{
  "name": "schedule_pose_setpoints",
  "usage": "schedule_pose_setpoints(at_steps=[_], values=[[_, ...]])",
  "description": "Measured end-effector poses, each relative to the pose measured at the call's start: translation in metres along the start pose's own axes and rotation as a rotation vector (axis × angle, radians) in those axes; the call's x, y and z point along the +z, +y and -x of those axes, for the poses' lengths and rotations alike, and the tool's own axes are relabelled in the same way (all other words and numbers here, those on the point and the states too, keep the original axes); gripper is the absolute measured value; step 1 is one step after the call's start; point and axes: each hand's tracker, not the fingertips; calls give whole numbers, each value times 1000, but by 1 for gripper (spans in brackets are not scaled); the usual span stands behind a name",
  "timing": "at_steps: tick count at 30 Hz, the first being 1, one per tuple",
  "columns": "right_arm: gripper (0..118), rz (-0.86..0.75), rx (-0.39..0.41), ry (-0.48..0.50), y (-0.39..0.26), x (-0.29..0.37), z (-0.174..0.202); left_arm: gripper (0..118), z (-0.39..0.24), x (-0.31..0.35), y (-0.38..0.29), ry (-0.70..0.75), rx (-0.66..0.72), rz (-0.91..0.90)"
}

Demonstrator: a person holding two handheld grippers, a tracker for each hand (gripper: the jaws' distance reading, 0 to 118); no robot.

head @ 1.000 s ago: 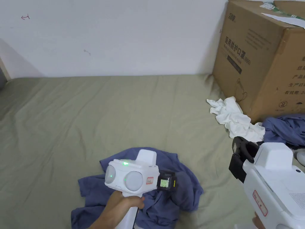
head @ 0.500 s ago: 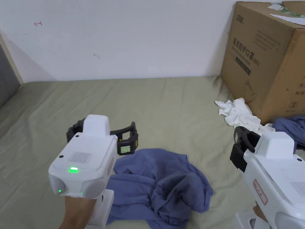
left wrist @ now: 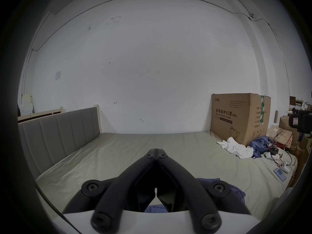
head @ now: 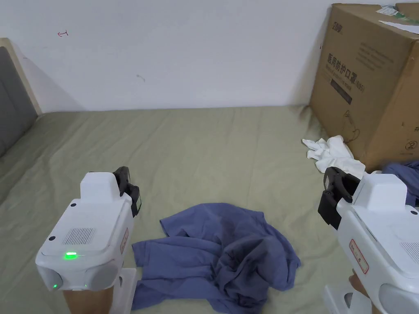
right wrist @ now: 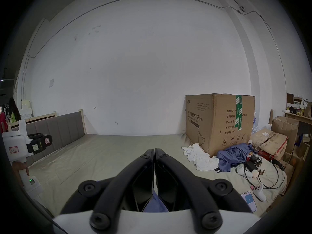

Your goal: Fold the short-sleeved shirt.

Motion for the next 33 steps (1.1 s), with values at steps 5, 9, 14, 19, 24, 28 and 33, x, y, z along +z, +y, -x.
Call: schedule_pose_setpoints(at_steps=[5, 9, 14, 19, 24, 28, 33], values=[[1, 3, 1, 4, -5, -5, -2, 0, 8, -11, -3, -29, 0, 100], [1, 15, -1, 4, -8, -8, -3, 0, 17, -29, -22, -53, 30, 274], [1, 40, -10, 3, -14, -10, -4, 0, 28, -51, -69, -56, 89, 489], [1, 69, -9, 3, -19, -12, -3, 0, 37, -63, -125, -34, 137, 698], [1, 95, -17, 10, -22, -12, -3, 8, 45, -67, -166, -26, 210, 835], [1, 110, -17, 8, -23, -12, -2, 84, 42, -72, -189, 19, 161, 939], [1, 130, -21, 8, -23, -13, -2, 83, 29, -76, -197, 23, 92, 955]])
